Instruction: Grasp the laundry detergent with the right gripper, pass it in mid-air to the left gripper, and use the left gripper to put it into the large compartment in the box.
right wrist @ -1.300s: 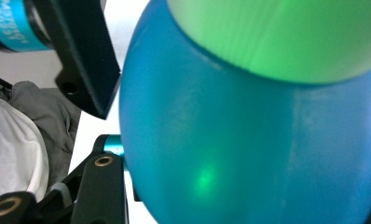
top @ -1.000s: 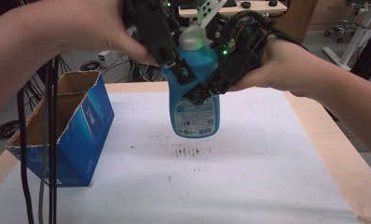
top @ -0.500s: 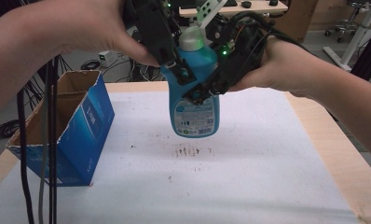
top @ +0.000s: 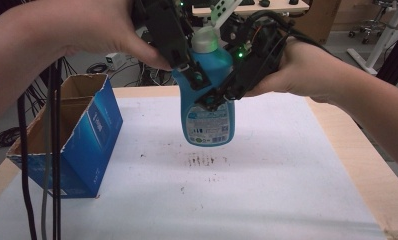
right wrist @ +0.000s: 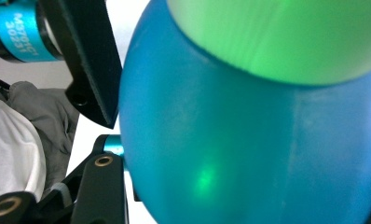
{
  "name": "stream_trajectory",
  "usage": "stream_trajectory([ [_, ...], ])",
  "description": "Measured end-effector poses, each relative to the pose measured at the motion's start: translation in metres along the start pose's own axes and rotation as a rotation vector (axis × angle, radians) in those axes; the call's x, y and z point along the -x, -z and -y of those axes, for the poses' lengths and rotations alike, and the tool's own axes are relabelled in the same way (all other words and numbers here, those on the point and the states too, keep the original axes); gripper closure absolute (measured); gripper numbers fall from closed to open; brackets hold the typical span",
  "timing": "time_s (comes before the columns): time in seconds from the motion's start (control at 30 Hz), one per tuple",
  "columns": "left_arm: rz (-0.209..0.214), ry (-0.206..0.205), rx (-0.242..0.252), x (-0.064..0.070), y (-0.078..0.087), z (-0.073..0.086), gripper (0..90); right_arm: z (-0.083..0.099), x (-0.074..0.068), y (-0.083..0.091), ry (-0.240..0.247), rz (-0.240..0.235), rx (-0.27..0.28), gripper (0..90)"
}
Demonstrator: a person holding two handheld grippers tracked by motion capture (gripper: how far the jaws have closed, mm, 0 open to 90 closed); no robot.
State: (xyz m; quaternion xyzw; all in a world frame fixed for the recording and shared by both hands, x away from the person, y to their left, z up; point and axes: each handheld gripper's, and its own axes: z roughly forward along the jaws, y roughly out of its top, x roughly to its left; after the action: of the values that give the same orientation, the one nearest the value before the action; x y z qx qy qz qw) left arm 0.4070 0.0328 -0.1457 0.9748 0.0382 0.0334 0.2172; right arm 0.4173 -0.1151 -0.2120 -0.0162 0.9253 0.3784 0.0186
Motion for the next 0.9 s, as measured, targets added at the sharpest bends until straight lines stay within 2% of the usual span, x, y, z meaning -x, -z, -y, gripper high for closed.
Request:
stream_trajectory([
  [0.37, -0.009, 0.010, 0.010, -0.0007, 0.0011, 0.0004, 29.6, -0.0001, -0.0002, 0.0001, 0.002, 0.001, -0.003, 44.7],
  [0.43, -0.003, 0.006, 0.011, -0.0007, 0.0013, -0.0003, 32.6, -0.0004, -0.0007, -0.0006, 0.000, -0.003, 0.000, 44.7],
  [0.73, -0.004, 0.006, -0.004, 0.0011, -0.0031, -0.0021, 32.7, -0.0009, -0.0020, -0.0008, 0.005, -0.006, 0.000, 44.6],
  [0.9, 0.001, 0.010, -0.004, 0.0003, -0.0026, -0.0021, 36.9, -0.0010, -0.0028, -0.0006, 0.010, -0.006, -0.004, 44.6],
])
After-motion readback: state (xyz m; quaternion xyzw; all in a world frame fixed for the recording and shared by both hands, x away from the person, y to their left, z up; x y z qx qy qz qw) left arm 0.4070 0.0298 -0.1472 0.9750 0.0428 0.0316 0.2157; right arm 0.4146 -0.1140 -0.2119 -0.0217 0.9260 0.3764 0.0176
